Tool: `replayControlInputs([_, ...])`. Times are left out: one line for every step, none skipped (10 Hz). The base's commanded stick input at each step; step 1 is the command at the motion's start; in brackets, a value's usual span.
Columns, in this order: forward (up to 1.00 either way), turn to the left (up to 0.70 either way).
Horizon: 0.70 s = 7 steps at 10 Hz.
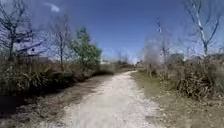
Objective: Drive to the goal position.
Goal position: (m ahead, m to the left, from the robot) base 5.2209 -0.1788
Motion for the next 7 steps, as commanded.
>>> replayControlInputs([0.70,0.00])
replayControlInputs([0.70,0.00])
replayControlInputs([0.70,0.00])
replayControlInputs([0.70,0.00])
replayControlInputs([0.70,0.00])
replayControlInputs([0.70,0.00])
replayControlInputs([0.70,0.00])
